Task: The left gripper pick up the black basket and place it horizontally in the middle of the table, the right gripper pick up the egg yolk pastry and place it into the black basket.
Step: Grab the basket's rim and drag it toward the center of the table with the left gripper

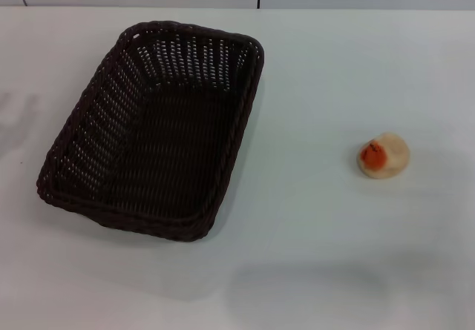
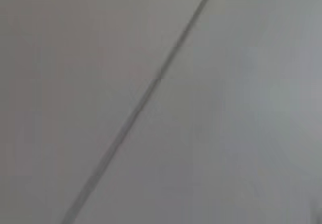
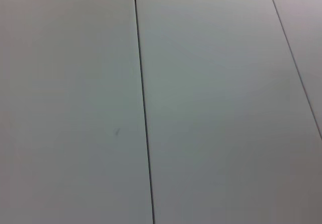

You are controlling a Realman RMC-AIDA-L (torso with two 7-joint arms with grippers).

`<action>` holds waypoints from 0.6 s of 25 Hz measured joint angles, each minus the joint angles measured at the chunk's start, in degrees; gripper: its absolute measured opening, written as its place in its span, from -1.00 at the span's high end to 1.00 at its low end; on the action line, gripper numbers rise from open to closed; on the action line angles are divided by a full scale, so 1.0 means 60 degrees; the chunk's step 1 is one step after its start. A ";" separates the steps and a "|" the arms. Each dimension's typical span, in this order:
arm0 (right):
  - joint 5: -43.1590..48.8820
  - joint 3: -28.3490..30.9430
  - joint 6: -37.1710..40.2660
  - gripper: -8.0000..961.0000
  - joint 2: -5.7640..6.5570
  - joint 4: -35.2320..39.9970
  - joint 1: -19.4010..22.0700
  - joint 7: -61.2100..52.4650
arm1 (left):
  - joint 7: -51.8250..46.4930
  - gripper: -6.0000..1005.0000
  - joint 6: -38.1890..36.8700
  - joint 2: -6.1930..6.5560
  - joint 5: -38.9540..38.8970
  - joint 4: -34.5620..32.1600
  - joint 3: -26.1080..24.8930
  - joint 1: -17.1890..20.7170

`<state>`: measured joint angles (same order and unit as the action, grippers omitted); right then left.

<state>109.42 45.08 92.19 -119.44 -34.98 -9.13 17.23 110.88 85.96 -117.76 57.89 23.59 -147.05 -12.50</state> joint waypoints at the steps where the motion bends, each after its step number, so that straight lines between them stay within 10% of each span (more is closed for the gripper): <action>1: 0.0000 0.0000 0.0000 -0.01 0.0000 0.0000 -0.0001 0.0000 | -0.0990 -0.08 -0.0343 0.0005 0.0288 0.0719 0.0349 0.0071; 15: 0.0000 0.0001 0.0093 -0.01 0.0000 -0.0014 -0.0057 0.0000 | -0.9533 -0.04 -0.1786 -0.0006 0.6106 0.6866 0.1175 -0.0423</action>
<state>109.42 45.09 92.75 -119.44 -35.06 -9.47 17.23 53.68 75.25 -117.79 94.53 64.78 -140.00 -15.04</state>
